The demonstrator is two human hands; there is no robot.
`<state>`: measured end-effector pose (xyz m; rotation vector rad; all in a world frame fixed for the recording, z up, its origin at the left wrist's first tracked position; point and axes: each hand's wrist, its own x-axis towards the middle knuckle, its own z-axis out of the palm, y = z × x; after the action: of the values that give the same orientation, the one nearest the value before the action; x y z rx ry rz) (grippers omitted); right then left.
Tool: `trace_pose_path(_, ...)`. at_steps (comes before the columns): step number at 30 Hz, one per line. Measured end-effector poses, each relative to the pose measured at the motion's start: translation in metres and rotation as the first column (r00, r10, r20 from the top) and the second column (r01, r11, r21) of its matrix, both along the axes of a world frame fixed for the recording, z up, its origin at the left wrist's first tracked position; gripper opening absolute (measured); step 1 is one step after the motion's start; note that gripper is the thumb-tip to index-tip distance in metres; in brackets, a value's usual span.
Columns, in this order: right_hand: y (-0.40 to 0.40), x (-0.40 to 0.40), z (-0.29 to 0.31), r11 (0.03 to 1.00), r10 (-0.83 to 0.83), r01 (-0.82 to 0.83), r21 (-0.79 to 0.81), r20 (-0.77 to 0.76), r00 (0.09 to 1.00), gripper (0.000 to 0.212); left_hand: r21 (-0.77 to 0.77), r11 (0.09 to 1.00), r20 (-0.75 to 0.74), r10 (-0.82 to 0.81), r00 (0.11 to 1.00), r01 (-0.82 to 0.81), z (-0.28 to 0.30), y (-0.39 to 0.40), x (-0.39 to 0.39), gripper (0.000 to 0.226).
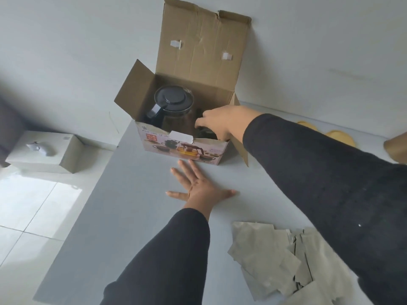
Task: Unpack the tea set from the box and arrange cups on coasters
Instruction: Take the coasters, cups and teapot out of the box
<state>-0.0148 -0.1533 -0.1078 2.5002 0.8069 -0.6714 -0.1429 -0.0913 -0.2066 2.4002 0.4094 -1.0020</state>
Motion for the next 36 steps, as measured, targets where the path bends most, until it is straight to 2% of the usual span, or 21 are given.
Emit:
trace_pose_path(5, 0.003, 0.004, -0.009, 0.994, 0.097, -0.096, -0.051, 0.011, 0.995, 0.063, 0.003, 1.0, -0.024, 0.005, 1.0, -0.005, -0.001, -0.001, 0.002, 0.151)
trace_pose_path(11, 0.006, 0.007, -0.014, 0.989, 0.122, -0.119, -0.09, 0.03, 0.992, 0.06, 0.012, 1.0, -0.045, 0.012, 0.999, -0.011, 0.0, -0.002, 0.003, 0.151)
trace_pose_path(23, 0.003, 0.01, 0.002, 0.997, 0.073, -0.073, 0.004, 0.004, 0.997, 0.069, 0.013, 1.0, -0.045, 0.012, 0.999, -0.011, 0.002, -0.004, 0.003, 0.152)
trace_pose_path(26, 0.001, 0.015, 0.009, 0.997, 0.043, -0.041, 0.069, -0.035, 0.998, 0.07, 0.007, 1.0, -0.037, 0.012, 0.999, -0.011, 0.002, -0.004, 0.002, 0.152)
trace_pose_path(29, -0.007, 0.015, 0.017, 0.976, -0.069, 0.083, 0.201, -0.078, 0.995, 0.075, 0.006, 1.0, -0.032, 0.012, 0.999, -0.012, 0.004, -0.004, 0.001, 0.153)
trace_pose_path(32, -0.016, 0.012, 0.023, 0.912, -0.164, 0.187, 0.365, -0.094, 0.982, 0.081, 0.005, 1.0, -0.032, 0.018, 0.999, -0.018, 0.004, -0.004, 0.002, 0.153)
trace_pose_path(36, -0.028, -0.001, 0.027, 0.789, -0.267, 0.273, 0.55, -0.094, 0.959, 0.075, 0.02, 1.0, -0.036, 0.017, 0.999, -0.017, 0.005, -0.005, 0.002, 0.155)
